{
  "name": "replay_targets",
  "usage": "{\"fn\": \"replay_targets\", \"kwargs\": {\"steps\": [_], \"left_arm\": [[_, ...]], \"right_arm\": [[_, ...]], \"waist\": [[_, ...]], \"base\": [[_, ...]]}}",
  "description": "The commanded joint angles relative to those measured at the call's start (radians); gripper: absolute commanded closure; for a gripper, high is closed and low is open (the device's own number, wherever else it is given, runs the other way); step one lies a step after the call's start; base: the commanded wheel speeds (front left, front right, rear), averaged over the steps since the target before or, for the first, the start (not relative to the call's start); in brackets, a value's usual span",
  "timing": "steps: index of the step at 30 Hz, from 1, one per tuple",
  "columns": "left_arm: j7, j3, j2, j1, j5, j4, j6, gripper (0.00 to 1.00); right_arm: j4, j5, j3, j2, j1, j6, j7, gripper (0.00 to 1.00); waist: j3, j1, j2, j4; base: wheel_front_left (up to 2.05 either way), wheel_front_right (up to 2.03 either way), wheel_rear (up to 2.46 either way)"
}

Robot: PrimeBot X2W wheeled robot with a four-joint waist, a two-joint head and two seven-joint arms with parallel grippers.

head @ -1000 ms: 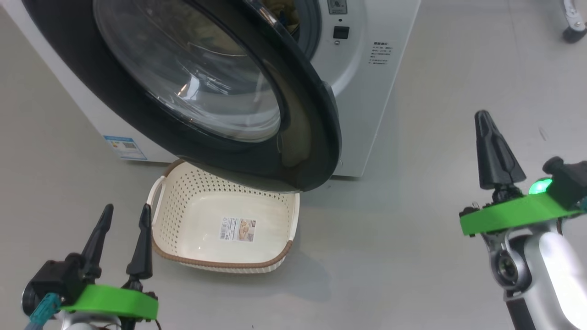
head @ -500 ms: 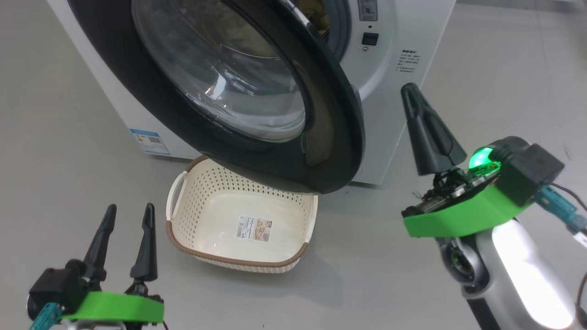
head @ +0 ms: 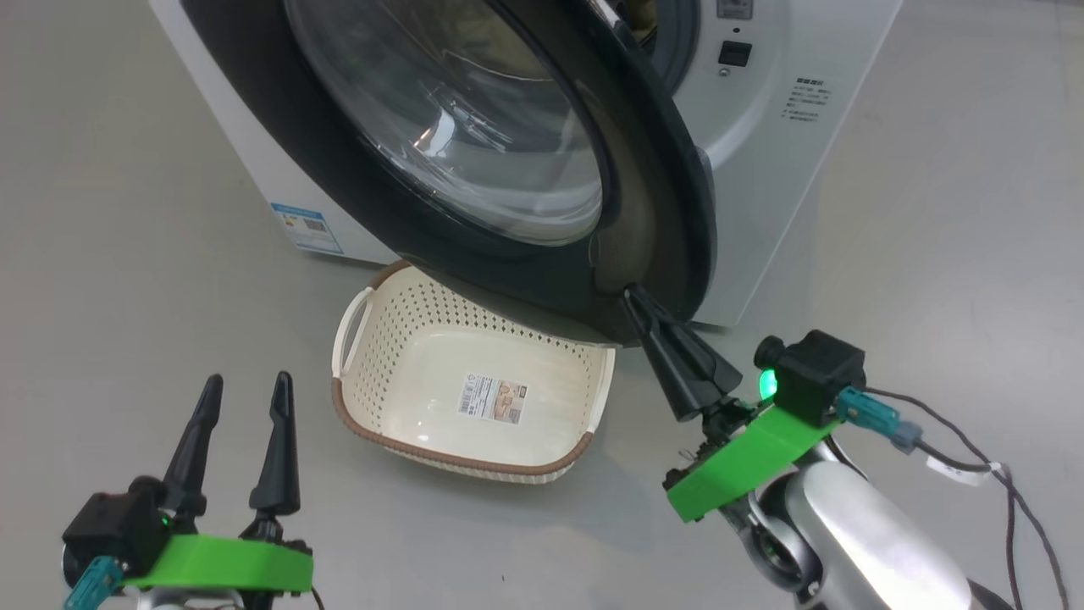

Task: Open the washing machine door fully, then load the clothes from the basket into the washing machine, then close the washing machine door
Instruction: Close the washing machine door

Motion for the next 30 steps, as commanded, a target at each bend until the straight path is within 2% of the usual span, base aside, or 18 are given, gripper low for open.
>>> {"fn": "replay_targets", "kwargs": {"steps": [1,5,13,30], "left_arm": [[-0.011,0.034,0.005,-0.04,0.001,-0.025,0.001,0.0],[-0.011,0.031,-0.006,-0.054,-0.005,-0.018,0.001,0.0],[-0.011,0.019,-0.016,-0.079,-0.01,-0.008,0.001,0.0],[-0.011,0.009,-0.008,-0.098,-0.017,-0.012,0.001,0.0]], "right_arm": [[-0.014,0.011,0.02,0.008,-0.013,0.002,-0.006,1.0],[0.082,0.027,0.056,0.0,-0.038,0.002,-0.006,1.0],[0.177,0.026,0.021,0.006,-0.096,0.002,-0.006,1.0],[0.177,-0.017,-0.118,0.031,-0.125,0.002,-0.006,1.0]], "waist": [[0.009,0.0,0.0,0.008],[0.032,0.0,0.0,0.02],[0.059,0.0,0.0,0.038],[0.09,0.0,0.0,0.032]], "base": [[0.0,0.0,0.0],[0.0,0.0,0.0],[0.0,0.0,0.0],[0.0,0.0,0.0]]}}
